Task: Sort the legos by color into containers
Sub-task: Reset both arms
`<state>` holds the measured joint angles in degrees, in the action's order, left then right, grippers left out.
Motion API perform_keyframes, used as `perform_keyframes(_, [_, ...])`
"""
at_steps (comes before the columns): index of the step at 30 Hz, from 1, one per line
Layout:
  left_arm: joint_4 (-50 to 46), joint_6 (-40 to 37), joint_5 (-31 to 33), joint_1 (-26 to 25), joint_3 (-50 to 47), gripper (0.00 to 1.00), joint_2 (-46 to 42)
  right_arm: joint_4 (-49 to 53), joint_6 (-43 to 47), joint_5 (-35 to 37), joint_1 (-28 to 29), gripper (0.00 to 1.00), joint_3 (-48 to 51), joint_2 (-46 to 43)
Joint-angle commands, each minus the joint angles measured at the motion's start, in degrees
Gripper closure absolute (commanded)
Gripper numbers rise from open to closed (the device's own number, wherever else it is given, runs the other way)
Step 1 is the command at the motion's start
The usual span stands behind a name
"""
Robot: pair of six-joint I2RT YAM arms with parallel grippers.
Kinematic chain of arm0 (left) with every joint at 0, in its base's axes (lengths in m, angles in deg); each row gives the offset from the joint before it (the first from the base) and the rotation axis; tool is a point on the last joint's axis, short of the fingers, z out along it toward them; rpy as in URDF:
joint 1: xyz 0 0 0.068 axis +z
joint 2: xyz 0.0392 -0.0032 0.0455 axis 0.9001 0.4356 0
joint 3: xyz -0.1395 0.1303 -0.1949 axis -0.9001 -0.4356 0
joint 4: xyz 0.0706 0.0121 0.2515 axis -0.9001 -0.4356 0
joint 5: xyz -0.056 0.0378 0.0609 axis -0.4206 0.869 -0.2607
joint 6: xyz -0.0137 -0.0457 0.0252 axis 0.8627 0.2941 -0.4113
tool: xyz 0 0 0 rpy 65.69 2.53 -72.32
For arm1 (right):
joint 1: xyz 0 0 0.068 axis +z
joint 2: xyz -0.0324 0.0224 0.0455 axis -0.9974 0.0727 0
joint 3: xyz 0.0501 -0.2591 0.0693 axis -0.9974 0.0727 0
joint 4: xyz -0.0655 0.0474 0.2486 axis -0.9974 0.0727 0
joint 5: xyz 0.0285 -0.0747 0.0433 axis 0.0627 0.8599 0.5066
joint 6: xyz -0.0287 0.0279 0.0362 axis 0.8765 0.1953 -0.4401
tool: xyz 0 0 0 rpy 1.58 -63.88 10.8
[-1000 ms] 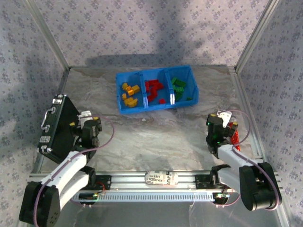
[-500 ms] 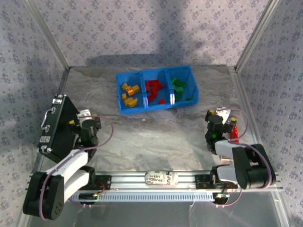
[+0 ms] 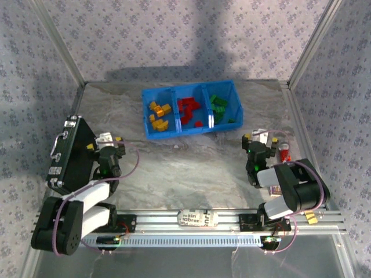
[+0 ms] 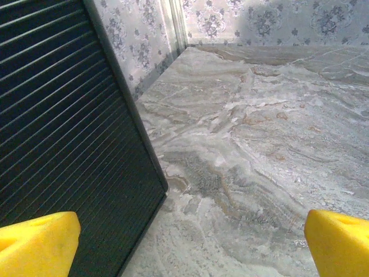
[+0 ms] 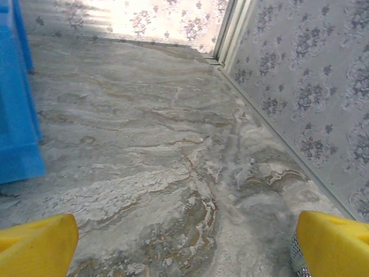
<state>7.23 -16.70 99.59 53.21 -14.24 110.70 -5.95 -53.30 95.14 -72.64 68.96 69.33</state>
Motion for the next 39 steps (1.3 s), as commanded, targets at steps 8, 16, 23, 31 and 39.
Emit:
perform_keyframes(8, [19.76,-2.99,-6.62,0.5,-0.57,0.0,10.24,-3.66,0.05,-3.61,-2.06,0.01,0.46,-0.74])
perform_keyframes(16, [39.94,-4.17,-8.77,2.69,-3.3,0.0,24.2,-6.36,-3.3,-8.85,-6.19,0.01,3.77,-2.98])
perform_keyframes(23, [40.06,-9.4,-18.2,1.22,-2.83,0.0,26.49,-13.67,5.6,-12.07,-0.36,0.01,4.82,1.58])
perform_keyframes(31, [39.52,-9.66,-22.37,2.5,-1.64,0.0,28.49,13.28,-4.1,-26.07,-13.75,0.01,-9.36,2.34])
perform_keyframes(39, [24.63,-7.05,-27.0,5.74,3.79,0.0,24.72,10.96,-2.67,-21.95,-12.14,0.01,-8.47,2.68])
